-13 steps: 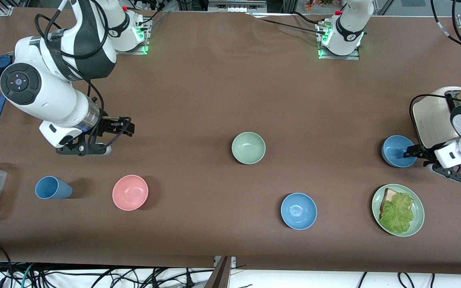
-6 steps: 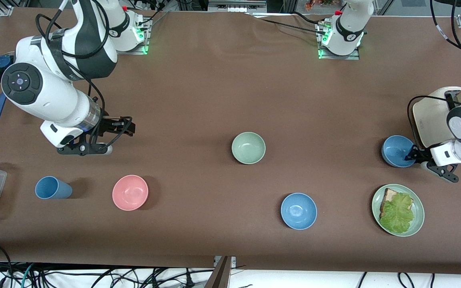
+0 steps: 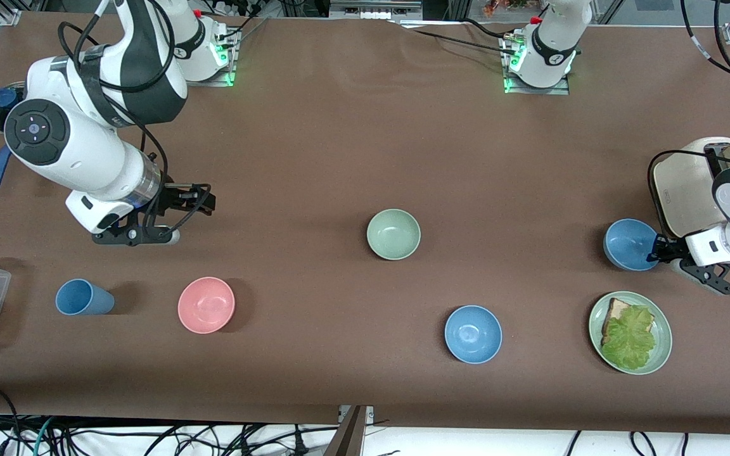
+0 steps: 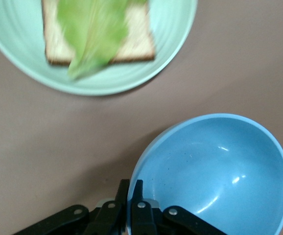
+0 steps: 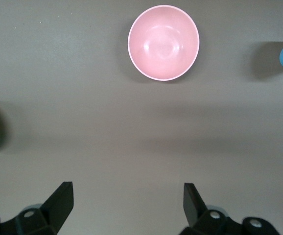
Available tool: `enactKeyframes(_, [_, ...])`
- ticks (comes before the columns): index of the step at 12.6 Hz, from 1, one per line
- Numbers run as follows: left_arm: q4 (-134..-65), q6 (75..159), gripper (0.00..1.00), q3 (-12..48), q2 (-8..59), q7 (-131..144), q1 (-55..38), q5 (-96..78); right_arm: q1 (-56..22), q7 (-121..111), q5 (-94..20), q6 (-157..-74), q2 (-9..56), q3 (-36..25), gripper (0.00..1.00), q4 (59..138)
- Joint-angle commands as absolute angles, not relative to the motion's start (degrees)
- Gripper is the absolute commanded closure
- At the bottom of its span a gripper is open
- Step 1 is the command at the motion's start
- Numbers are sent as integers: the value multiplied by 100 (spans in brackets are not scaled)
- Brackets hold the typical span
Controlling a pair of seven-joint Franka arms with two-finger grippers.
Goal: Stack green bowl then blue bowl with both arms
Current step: 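Carry the blue bowl with the left gripper over the green bowl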
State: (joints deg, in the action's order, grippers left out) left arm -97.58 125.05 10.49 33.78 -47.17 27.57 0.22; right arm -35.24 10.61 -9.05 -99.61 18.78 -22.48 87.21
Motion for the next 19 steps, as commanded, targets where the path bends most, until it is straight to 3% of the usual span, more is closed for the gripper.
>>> enactKeyframes(1, [-9809, 11981, 99, 1037, 2858, -4247, 2392, 70, -3568, 993, -888, -9905, 1775, -2276, 1, 8798])
enactKeyframes(5, [-9151, 10910, 98, 1037, 2769, -3124, 1558, 18, -3568, 993, -888, -9905, 1775, -2276, 1, 8798])
enactKeyframes(8, [-8895, 10600, 97, 1055, 2769, -1912, 750, -9, -3568, 993, -888, -9905, 1775, -2276, 1, 8789])
enactKeyframes(14, [-8570, 10635, 95, 1195, 2900, 750, -884, -466, -3568, 993, -888, -9905, 1784, -2276, 1, 8789])
enactKeyframes(19, [-7849, 11493, 95, 1186, 3822, 2302, -2029, -475, -3577, 993, -888, -9905, 1784, -2276, 1, 8780])
